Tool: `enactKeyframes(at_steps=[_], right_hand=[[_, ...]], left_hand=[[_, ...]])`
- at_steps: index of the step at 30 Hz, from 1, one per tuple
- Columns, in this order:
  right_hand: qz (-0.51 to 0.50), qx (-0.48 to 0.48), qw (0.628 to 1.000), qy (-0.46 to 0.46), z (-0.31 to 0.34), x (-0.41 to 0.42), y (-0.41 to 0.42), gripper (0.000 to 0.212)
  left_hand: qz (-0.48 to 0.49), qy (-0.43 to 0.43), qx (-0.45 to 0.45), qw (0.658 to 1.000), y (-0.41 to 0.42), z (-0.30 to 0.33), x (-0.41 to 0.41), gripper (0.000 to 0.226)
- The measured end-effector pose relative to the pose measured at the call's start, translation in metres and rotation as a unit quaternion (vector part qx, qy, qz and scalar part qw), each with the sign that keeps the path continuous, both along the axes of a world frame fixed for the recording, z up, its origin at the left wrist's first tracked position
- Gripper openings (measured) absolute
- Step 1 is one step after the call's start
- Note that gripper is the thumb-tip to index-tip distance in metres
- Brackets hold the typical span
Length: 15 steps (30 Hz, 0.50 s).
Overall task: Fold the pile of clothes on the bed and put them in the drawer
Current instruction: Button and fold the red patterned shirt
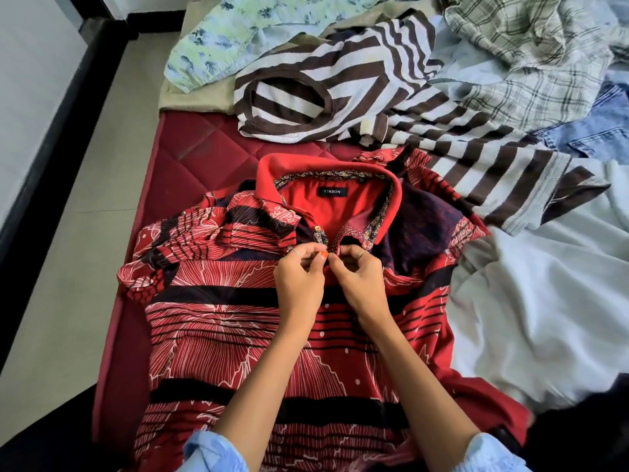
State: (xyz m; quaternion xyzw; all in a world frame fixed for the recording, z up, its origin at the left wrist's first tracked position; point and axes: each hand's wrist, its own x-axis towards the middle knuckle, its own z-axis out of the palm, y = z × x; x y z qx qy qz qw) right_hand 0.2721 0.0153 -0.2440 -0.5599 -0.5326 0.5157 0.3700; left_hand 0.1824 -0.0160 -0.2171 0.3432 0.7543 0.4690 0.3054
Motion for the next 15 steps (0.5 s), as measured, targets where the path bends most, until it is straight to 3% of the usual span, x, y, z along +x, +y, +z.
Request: enactKeyframes(at_steps=[7, 15], right_hand=[[-0.001, -0.012, 0.999, 0.031, -0.0029, 0.0030, 0.0010, 0.005], [0.024, 0.046, 0.998, -0.037, -0.0048, 0.0047, -0.0001, 0.024]], left_hand=[[0.015, 0.010, -0.015, 1.000, 0.0044, -0.0032, 0.0019, 0.014], [0.016, 0.057, -0.014, 0.998, 0.0066, -0.0075, 0.0007, 0.014]])
